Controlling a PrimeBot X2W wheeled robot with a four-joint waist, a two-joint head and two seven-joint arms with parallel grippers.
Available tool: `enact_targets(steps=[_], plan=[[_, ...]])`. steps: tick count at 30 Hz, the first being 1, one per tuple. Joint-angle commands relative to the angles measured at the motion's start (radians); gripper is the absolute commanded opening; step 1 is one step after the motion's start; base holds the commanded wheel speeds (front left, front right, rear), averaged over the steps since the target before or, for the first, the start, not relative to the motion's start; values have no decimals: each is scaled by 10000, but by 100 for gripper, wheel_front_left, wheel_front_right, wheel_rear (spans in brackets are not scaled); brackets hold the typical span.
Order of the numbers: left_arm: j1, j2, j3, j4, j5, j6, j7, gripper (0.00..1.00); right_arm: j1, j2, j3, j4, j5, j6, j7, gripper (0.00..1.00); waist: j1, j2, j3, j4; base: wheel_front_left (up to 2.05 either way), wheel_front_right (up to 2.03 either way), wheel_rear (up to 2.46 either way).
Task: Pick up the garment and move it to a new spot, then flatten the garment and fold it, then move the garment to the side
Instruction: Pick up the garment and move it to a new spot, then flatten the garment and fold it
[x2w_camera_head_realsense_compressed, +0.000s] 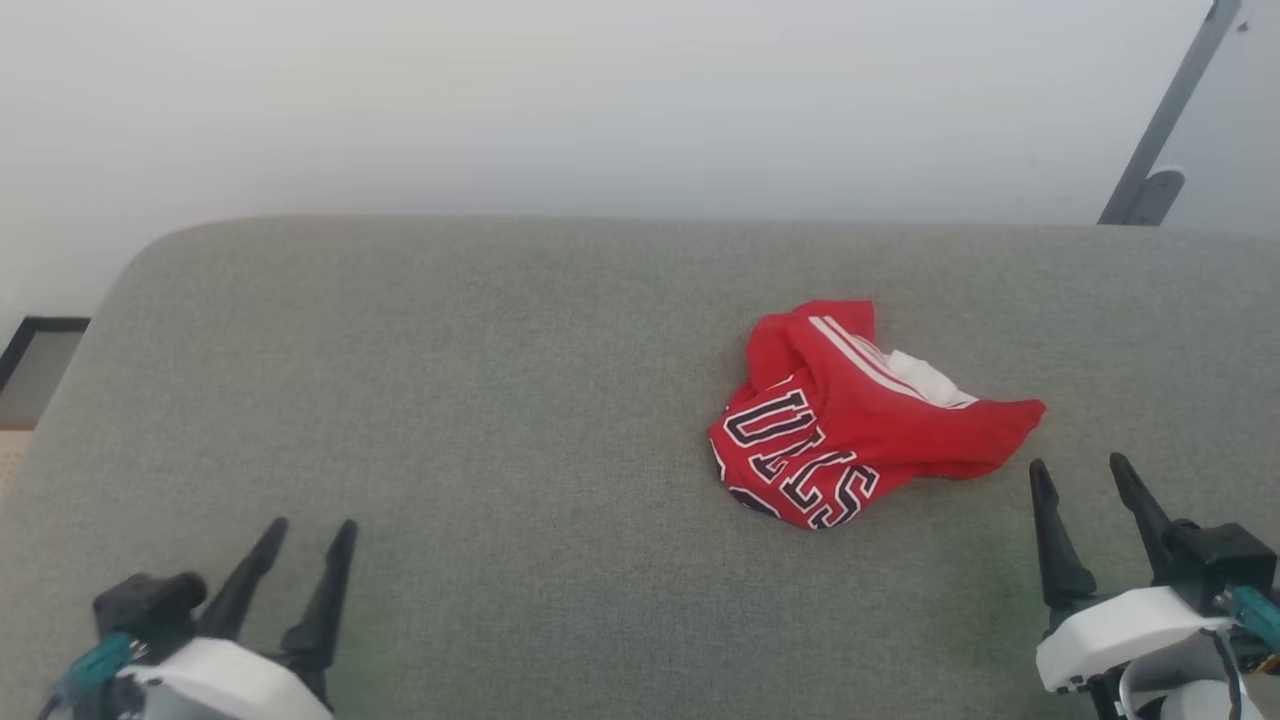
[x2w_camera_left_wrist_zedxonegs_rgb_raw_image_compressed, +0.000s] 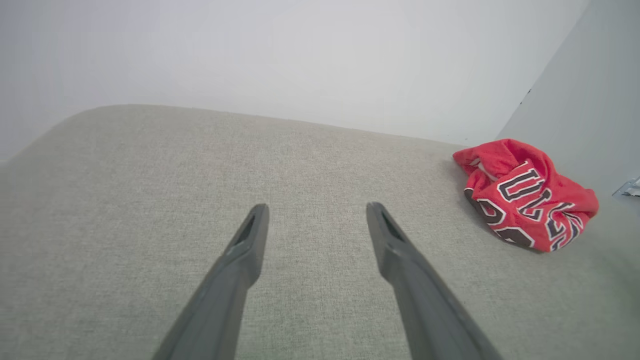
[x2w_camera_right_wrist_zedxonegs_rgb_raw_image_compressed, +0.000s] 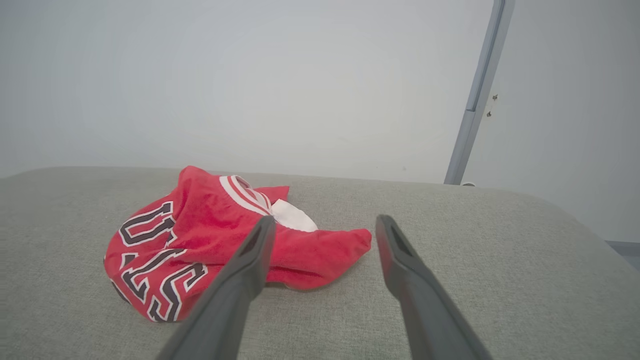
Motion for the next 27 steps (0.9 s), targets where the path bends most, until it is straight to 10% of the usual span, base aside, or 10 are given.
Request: enact_targets(steps=[1,11,27], plan=[[262,-100,397,-111,431,11,-47,100,122,48,10,-71,59,1,-14,100,0,-1,-111,-67,0,0,0],[1310,-1359,2893,-1462,2846,11,-47,100,205,197,3,-571,195,1,-14,100,0,-1,-208,-279,0,0,0],[1602,-1839,2947,-1588,3285,11,-48,100,199,135,197,-620,221,1,159,100,0,-1,-148,-293,0,0,0]])
